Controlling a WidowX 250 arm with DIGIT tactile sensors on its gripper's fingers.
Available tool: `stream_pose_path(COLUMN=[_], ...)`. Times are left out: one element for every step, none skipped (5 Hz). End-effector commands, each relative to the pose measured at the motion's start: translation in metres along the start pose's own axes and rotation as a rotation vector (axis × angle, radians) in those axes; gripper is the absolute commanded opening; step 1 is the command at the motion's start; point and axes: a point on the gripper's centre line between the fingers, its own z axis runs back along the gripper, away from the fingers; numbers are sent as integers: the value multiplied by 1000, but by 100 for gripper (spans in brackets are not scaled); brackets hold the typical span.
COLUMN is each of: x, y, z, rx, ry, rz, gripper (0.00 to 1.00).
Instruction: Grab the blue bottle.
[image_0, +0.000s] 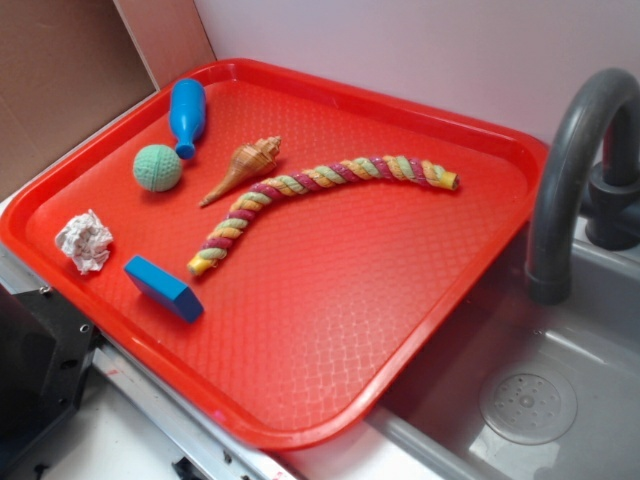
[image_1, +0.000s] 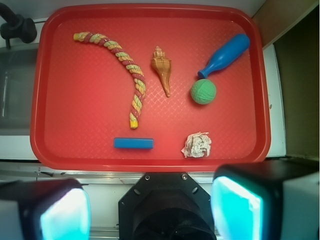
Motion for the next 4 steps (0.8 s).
stream_pose_path(x=[0,8,20,31], y=[0,14,31,42], z=[0,-5,-15,-25], rx=[0,-20,-45,-6], ry=[0,-46,-104,-143], rz=[0,235,472,574], gripper=[100,100,100,100])
